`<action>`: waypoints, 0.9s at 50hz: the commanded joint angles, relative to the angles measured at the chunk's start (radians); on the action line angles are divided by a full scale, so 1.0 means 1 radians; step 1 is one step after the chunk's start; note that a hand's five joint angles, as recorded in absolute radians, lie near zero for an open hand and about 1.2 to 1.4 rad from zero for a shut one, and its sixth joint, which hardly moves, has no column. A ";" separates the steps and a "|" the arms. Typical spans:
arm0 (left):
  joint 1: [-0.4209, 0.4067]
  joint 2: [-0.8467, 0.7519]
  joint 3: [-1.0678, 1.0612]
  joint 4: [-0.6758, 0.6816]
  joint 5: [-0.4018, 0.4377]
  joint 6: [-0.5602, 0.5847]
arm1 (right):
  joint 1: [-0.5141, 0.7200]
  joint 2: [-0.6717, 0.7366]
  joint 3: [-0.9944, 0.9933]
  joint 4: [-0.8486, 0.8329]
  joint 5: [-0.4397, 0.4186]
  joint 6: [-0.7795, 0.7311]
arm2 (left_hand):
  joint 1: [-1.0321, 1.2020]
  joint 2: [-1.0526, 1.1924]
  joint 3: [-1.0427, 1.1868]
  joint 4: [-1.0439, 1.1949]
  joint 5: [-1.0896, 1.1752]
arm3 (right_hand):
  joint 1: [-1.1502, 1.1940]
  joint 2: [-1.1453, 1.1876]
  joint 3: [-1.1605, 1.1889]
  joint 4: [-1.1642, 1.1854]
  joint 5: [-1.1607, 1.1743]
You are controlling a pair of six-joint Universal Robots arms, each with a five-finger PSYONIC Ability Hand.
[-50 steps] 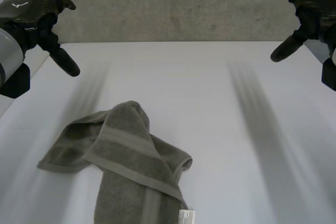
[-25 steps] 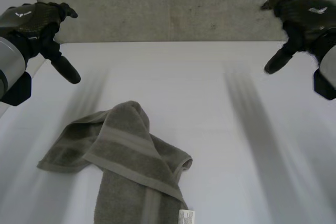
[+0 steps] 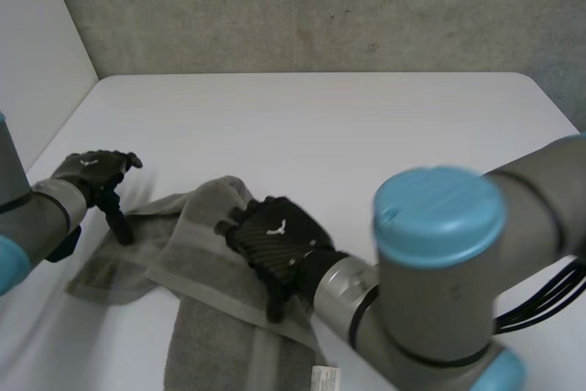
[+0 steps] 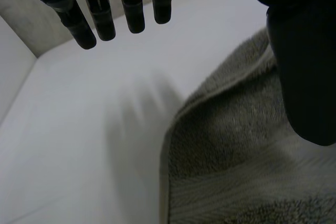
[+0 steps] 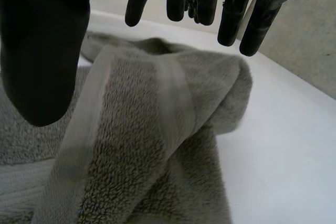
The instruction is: Fold the towel.
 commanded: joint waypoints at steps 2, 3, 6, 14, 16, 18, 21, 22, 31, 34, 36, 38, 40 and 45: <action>-0.004 -0.073 -0.040 0.116 -0.002 -0.001 | 0.046 0.127 -0.017 -0.090 0.092 -0.011 | -0.066 -0.059 -0.046 -0.064 -0.193 | 0.069 0.048 0.059 0.036 0.063; -0.004 -0.073 -0.040 0.116 -0.002 -0.001 | 0.046 0.127 -0.017 -0.090 0.092 -0.011 | -0.066 -0.059 -0.046 -0.064 -0.193 | 0.069 0.048 0.059 0.036 0.063; -0.004 -0.082 -0.051 0.156 -0.002 -0.003 | 0.052 0.158 -0.020 -0.093 0.092 -0.011 | -0.031 -0.024 -0.011 -0.029 -0.157 | 0.078 0.057 0.068 0.044 0.072; -0.014 -0.116 -0.057 0.208 -0.002 0.000 | 0.049 0.181 -0.020 -0.120 0.117 -0.011 | 0.245 0.252 0.265 0.247 0.119 | 0.457 0.436 0.446 0.423 0.451; -0.021 -0.125 -0.059 0.210 -0.002 0.000 | 0.038 0.173 -0.020 -0.156 0.161 -0.023 | 0.310 0.316 0.329 0.311 0.183 | 0.799 0.778 0.789 0.765 0.793; -0.027 -0.123 -0.060 0.210 -0.002 -0.001 | 0.033 0.164 -0.023 -0.155 0.199 -0.038 | 0.421 0.427 0.440 0.422 0.294 | 0.914 0.893 0.903 0.880 0.908; -0.050 -0.111 -0.062 0.210 -0.005 -0.010 | 0.021 0.094 -0.003 -0.158 0.285 -0.086 | 0.734 0.741 0.754 0.736 0.607 | 1.163 1.142 1.153 1.129 1.157; -0.067 -0.101 -0.063 0.208 -0.007 -0.015 | 0.000 0.043 0.020 -0.156 0.310 -0.107 | 0.861 0.867 0.881 0.862 0.734 | 1.164 1.142 1.153 1.130 1.157; -0.142 0.022 -0.099 0.210 -0.008 -0.040 | -0.321 -0.171 0.181 -0.152 0.172 -0.221 | 0.962 0.969 0.982 0.963 0.835 | 1.164 1.142 1.153 1.130 1.157; -0.185 0.067 -0.099 0.208 -0.008 -0.070 | -0.457 -0.210 0.206 -0.133 0.086 -0.233 | 0.956 0.963 0.976 0.958 0.829 | 1.164 1.142 1.153 1.130 1.157; -0.207 0.091 -0.102 0.205 -0.008 -0.092 | -0.531 -0.220 0.209 -0.121 0.048 -0.235 | 0.953 0.960 0.973 0.955 0.826 | 1.164 1.142 1.153 1.130 1.157; -0.240 0.136 -0.122 0.204 -0.005 -0.125 | -0.659 -0.235 0.206 -0.084 -0.022 -0.233 | 0.947 0.954 0.967 0.949 0.820 | 1.164 1.142 1.153 1.130 1.157; -0.262 0.148 -0.132 0.204 -0.004 -0.136 | -0.704 -0.235 0.204 -0.062 -0.061 -0.233 | 0.944 0.951 0.964 0.946 0.817 | 1.164 1.142 1.153 1.130 1.157; -0.354 0.145 -0.146 0.204 -0.008 -0.132 | -0.773 -0.226 0.207 0.011 -0.125 -0.238 | 0.897 0.904 0.917 0.899 0.770 | 0.677 0.656 0.667 0.643 0.671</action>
